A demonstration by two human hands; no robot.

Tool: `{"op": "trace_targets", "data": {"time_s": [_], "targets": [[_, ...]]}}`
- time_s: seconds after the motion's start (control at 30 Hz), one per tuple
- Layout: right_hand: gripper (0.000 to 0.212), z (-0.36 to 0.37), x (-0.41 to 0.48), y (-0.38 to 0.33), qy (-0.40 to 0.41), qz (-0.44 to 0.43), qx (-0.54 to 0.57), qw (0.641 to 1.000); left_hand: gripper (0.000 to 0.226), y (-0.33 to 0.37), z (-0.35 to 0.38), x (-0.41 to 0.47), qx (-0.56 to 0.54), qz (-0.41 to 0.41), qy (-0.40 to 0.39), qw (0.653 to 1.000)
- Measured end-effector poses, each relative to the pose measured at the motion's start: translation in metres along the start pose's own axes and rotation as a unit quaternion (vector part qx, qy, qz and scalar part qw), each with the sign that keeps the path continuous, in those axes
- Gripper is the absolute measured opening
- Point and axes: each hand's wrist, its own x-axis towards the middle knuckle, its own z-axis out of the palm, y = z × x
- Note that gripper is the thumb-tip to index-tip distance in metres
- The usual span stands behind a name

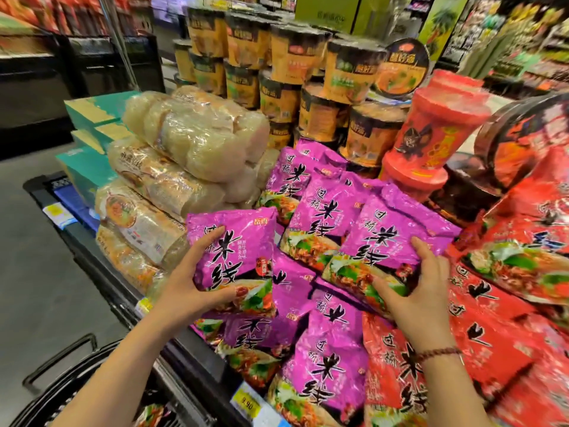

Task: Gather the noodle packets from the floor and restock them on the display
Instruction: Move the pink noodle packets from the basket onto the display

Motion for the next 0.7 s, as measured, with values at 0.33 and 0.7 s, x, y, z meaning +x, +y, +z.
{"op": "trace_targets", "data": {"time_s": [0.33, 0.7], "targets": [[0.081, 0.023, -0.009, -0.006, 0.076, -0.047, -0.223, 0.971, 0.089, 0.008, 0.019, 0.012, 0.008, 0.015, 0.006, 1.0], [0.068, 0.04, -0.006, 0.028, -0.033, -0.153, -0.357, 0.921, 0.087, 0.041, 0.021, 0.067, 0.034, 0.053, -0.008, 0.998]]}}
